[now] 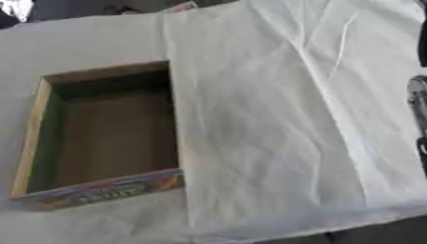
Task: Pick up objects on the table and place them in the box.
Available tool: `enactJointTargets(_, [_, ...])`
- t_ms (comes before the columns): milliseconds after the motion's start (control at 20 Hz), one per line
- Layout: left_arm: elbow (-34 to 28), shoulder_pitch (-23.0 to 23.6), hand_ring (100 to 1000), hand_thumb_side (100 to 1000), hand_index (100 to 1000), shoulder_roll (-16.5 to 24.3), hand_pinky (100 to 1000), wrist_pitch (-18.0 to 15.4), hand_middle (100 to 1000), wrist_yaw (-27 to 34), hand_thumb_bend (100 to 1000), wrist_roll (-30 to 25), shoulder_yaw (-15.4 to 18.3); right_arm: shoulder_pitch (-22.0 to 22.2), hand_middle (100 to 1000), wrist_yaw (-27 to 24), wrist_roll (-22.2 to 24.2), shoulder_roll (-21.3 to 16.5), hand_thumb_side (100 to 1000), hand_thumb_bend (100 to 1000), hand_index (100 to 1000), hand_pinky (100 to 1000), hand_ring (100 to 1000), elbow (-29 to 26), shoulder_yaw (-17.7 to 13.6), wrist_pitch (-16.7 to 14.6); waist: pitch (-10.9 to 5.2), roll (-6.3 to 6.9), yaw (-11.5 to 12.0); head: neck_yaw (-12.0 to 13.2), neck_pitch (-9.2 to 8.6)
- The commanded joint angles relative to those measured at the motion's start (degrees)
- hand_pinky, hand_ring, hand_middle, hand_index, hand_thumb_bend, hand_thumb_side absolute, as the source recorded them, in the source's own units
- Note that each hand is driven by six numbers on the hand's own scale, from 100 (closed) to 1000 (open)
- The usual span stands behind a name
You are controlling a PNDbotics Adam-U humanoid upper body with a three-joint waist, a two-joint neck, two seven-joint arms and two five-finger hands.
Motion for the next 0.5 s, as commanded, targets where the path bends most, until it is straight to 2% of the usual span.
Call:
enactJointTargets(50, [-2.31,-0.43,469,366,473,2.37,409,-0.38,450,1.33,100,-2.34,-1.84,-0.41,799,-0.48,-0.01,-1.54,1000,100,896,636,817,-0.81,-0.22,0.07,-1.26,-0.22,0.01,-0.21,-0.44])
enactJointTargets(500, [-2.64,0.17,472,359,476,1.25,411,-0.53,456,3.16,100,-5.79,-5.58,-0.49,799,-0.49,0.24,-1.23,1000,100,897,635,817,-0.81,-0.12,0.32,-1.03,0.03,-0.14,0.00,-1.11])
